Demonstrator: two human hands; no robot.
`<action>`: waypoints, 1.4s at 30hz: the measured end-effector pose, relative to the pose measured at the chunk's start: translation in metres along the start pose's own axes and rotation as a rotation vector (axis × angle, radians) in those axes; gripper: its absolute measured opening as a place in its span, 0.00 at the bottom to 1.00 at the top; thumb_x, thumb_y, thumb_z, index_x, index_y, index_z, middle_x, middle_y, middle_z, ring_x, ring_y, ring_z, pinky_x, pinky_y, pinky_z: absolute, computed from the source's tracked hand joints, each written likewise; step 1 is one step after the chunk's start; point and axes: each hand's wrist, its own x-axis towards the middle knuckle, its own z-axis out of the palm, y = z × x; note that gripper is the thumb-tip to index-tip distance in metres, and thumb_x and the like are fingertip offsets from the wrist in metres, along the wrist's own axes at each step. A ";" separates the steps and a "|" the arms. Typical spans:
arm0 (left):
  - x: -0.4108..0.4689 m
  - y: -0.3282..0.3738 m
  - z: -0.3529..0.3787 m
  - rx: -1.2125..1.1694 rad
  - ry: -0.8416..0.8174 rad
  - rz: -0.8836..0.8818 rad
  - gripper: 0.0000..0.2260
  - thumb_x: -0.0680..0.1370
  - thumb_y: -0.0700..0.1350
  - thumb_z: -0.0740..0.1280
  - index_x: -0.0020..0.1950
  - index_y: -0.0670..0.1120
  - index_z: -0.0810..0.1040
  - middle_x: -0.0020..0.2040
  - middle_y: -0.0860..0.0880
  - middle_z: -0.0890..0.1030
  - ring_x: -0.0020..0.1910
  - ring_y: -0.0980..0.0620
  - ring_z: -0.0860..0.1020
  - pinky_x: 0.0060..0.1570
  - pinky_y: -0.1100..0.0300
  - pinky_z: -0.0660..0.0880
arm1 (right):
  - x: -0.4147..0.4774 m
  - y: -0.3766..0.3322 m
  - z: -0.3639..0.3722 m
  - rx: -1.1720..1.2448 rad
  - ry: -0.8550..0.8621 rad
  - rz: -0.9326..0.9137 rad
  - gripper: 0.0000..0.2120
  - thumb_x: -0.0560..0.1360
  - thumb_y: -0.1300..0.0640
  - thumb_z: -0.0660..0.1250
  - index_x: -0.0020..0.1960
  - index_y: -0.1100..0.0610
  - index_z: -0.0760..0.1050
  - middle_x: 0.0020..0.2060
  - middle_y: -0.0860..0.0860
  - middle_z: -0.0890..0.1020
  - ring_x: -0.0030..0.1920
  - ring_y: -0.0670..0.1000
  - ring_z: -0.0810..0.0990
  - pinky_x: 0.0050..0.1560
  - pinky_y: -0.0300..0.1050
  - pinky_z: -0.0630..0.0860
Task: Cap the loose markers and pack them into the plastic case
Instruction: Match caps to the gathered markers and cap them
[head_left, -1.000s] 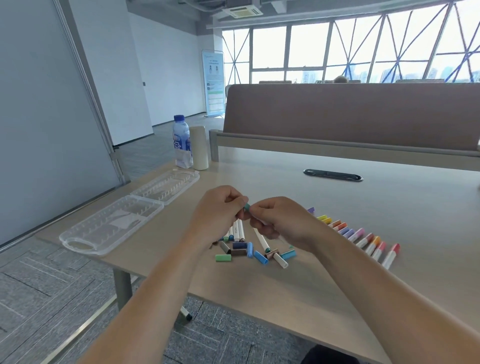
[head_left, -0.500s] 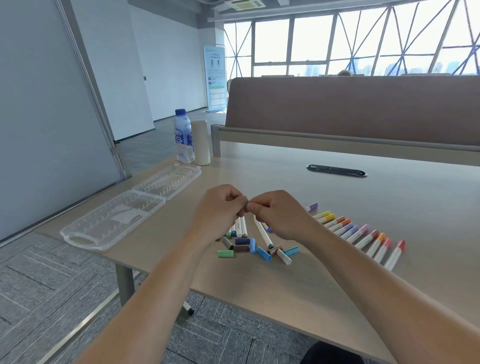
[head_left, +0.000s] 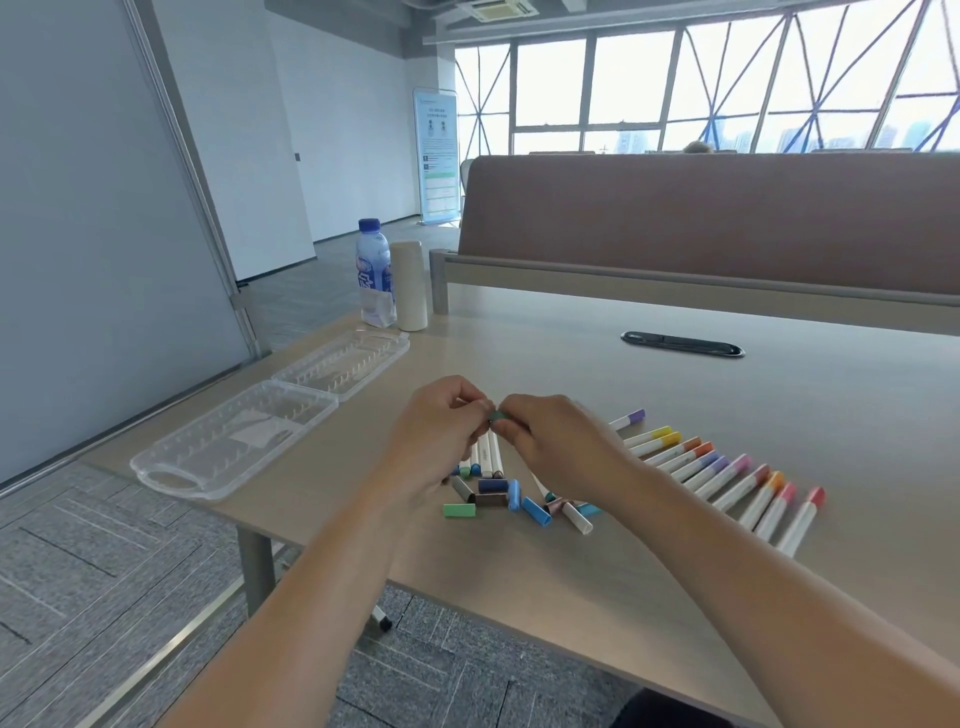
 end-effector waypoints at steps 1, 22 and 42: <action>0.000 0.000 0.000 -0.027 0.001 -0.013 0.07 0.76 0.35 0.64 0.39 0.41 0.76 0.26 0.48 0.72 0.24 0.54 0.63 0.25 0.62 0.59 | -0.001 0.000 -0.001 -0.027 0.015 -0.001 0.14 0.83 0.45 0.56 0.49 0.52 0.74 0.38 0.51 0.80 0.38 0.53 0.77 0.41 0.50 0.76; 0.008 -0.018 -0.001 -0.069 -0.112 -0.096 0.05 0.80 0.35 0.64 0.46 0.41 0.78 0.39 0.42 0.84 0.32 0.49 0.74 0.34 0.57 0.75 | 0.049 0.061 0.004 0.315 -0.004 0.574 0.02 0.75 0.59 0.70 0.44 0.57 0.80 0.38 0.51 0.86 0.41 0.50 0.86 0.50 0.50 0.82; 0.004 -0.027 0.000 -0.072 -0.092 -0.136 0.06 0.78 0.34 0.66 0.47 0.42 0.81 0.36 0.46 0.84 0.32 0.51 0.76 0.35 0.56 0.77 | 0.034 0.048 0.000 0.082 -0.093 0.398 0.07 0.79 0.53 0.66 0.46 0.55 0.80 0.40 0.50 0.82 0.42 0.51 0.80 0.37 0.40 0.73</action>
